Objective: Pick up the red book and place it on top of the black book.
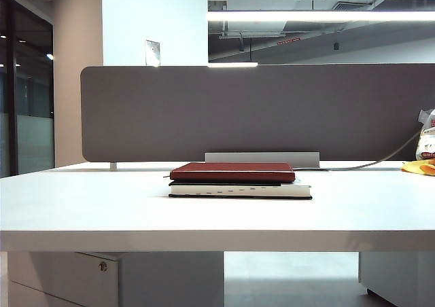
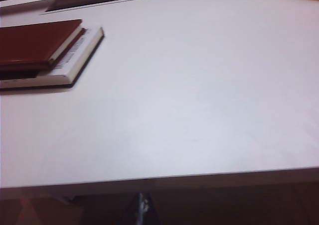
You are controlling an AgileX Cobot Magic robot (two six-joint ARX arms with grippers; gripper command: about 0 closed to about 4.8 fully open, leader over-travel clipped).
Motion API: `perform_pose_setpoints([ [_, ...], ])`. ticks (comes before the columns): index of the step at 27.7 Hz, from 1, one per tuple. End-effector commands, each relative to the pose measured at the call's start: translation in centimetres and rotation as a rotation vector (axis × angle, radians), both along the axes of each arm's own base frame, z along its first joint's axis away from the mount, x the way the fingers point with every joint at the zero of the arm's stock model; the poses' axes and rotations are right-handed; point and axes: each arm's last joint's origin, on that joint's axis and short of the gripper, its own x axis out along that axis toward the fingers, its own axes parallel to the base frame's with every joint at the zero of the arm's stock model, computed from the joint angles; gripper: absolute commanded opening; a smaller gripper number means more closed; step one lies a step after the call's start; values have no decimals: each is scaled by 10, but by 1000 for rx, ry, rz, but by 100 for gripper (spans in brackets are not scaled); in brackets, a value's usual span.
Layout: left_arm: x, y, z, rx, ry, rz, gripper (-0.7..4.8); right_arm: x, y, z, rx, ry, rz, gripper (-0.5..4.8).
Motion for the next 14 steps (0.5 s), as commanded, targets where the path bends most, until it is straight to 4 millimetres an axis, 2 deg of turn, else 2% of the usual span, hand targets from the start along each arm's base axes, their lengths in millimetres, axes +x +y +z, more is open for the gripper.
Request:
perform_pose_setpoints([
  [1, 0, 0, 1, 0, -13, -4, -5, 0, 1, 2, 6, -8, 35, -5],
  [14, 0, 0, 1, 0, -13, -4, -5, 0, 14, 2, 7, -17, 172, -5],
])
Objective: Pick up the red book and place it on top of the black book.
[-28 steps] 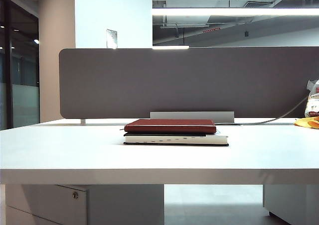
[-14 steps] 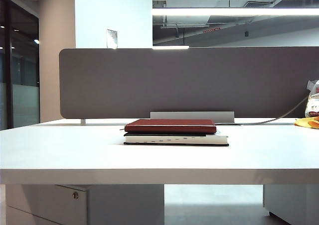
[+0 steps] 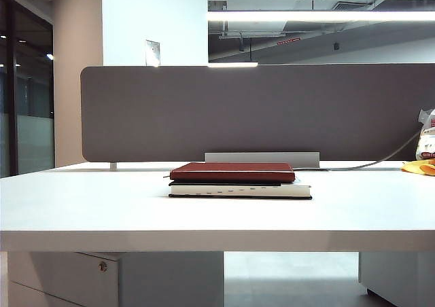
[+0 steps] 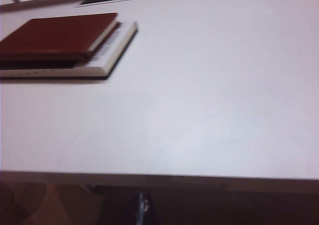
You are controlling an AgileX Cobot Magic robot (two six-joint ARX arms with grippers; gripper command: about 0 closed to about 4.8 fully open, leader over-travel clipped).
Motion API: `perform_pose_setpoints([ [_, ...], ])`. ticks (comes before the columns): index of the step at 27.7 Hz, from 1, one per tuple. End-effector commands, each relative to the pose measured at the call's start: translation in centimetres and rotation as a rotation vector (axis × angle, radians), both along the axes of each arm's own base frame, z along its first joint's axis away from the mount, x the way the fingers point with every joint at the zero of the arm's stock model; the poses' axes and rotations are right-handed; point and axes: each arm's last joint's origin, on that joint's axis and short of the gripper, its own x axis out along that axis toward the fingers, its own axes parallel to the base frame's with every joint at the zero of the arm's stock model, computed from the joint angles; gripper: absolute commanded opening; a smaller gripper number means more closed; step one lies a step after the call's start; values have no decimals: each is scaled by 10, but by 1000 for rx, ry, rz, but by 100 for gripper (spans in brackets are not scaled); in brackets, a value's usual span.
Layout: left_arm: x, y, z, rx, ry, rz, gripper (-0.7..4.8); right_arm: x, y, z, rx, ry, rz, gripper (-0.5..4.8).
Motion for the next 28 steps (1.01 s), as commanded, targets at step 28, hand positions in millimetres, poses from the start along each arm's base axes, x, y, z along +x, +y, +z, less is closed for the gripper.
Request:
perform_pose_setpoints([
  [28, 0, 0, 1, 1, -12, -4, -5, -1, 14, 4, -52, -40, 89, -5],
])
